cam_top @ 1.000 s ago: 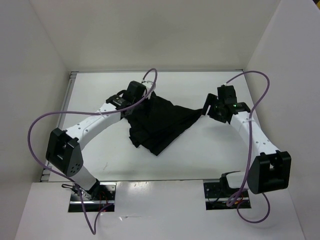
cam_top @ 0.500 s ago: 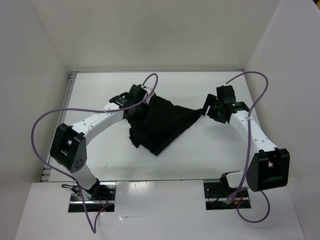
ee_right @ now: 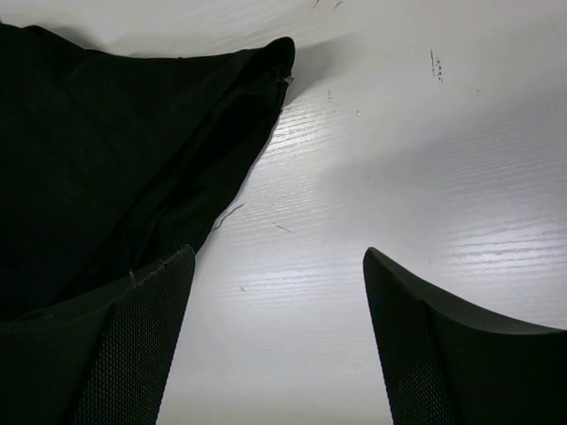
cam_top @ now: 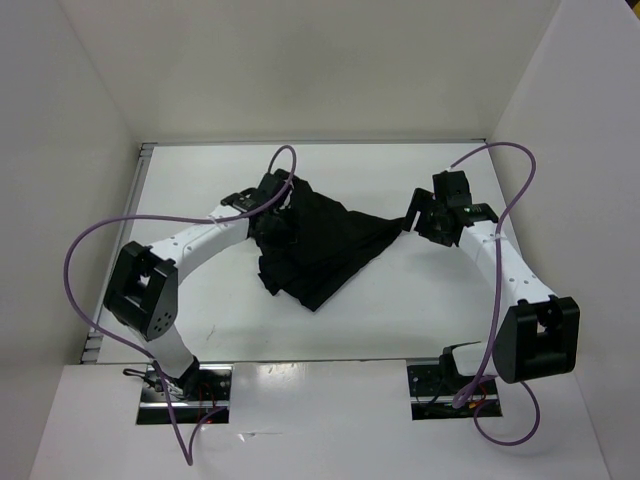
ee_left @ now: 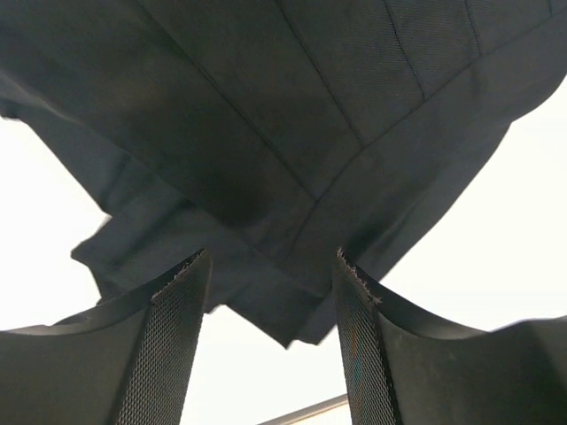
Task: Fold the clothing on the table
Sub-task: Flatten the skirt out
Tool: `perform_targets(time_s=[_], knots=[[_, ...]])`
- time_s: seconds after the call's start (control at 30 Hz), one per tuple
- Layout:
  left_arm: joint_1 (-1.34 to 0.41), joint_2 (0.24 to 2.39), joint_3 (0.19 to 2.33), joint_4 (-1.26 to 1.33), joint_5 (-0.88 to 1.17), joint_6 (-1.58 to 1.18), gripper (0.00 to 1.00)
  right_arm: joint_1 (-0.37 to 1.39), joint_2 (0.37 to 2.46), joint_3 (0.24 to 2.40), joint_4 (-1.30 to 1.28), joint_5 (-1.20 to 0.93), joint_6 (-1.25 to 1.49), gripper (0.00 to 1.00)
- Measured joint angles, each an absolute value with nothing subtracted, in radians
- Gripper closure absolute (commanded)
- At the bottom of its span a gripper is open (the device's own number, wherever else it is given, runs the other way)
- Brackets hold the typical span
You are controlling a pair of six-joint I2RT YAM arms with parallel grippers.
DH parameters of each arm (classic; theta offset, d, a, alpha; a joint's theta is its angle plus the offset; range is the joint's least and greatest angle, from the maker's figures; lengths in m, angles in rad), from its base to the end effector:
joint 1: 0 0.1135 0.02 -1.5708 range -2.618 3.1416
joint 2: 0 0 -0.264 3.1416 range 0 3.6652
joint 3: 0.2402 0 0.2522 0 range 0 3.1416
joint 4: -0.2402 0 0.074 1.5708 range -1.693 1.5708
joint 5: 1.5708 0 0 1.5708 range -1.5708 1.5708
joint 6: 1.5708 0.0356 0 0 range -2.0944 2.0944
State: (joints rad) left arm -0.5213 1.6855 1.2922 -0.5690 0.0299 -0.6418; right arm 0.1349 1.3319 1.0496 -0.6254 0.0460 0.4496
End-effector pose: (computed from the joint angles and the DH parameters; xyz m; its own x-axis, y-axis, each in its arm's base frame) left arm 0.3135 -0.1813 0.2474 -0.8768 -0.1865 -0.4432 -0.0153 0.9321 -0.3619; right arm 0.2747 0.0356 0.2730 -0.7495 0.3364 -0.5701 0.2437 0.9410 0.2349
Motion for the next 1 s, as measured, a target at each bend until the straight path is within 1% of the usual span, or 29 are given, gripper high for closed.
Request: perform_targets(time_s=[0.03,0.1,0.17,0.23,0.27,0.3,0.33,0.43,0.6,0.77,0.87,0.97,1.0], knots=[[-0.524,1.687,1.287,-0.566,0.031,-0.664,0.4,0.135,1.332,1.05,-0.625,0.046,0.448,0.18],[-0.528,1.694,1.278,-0.557,0.032,-0.694,0.48,0.135,1.332,1.05,-0.626,0.046,0.447,0.18],[-0.531,1.713,1.275,-0.548,0.033,-0.723,0.49,0.135,1.332,1.05,-0.626,0.046,0.444,0.18],[-0.535,1.736,1.275,-0.541,0.033,-0.746,0.57,0.135,1.332,1.049,-0.626,0.046,0.44,0.18],[-0.535,1.745,1.273,-0.538,0.032,-0.756,0.63,0.135,1.332,1.049,-0.626,0.046,0.437,0.18],[-0.535,1.752,1.271,-0.537,0.032,-0.767,0.73,0.135,1.332,1.049,-0.626,0.046,0.436,0.18],[-0.535,1.758,1.269,-0.537,0.031,-0.773,0.85,0.135,1.332,1.049,-0.626,0.046,0.435,0.18],[-0.535,1.767,1.269,-0.533,0.028,-0.787,1.0,0.135,1.332,1.049,-0.626,0.046,0.429,0.18],[-0.535,1.768,1.304,-0.567,0.023,-0.784,1.0,0.135,1.332,1.049,-0.626,0.046,0.425,0.18],[-0.515,1.734,1.459,-0.607,-0.001,-0.765,1.0,0.13,1.332,1.049,-0.626,0.046,0.425,0.18],[-0.473,1.688,1.531,-0.6,-0.045,-0.759,1.0,0.129,1.332,1.049,-0.627,0.045,0.425,0.18],[-0.408,1.669,1.56,-0.567,-0.078,-0.76,1.0,0.128,1.332,1.049,-0.627,0.046,0.425,0.18],[-0.368,1.686,1.569,-0.542,-0.093,-0.761,0.97,0.128,1.332,1.049,-0.627,0.045,0.425,0.18]])
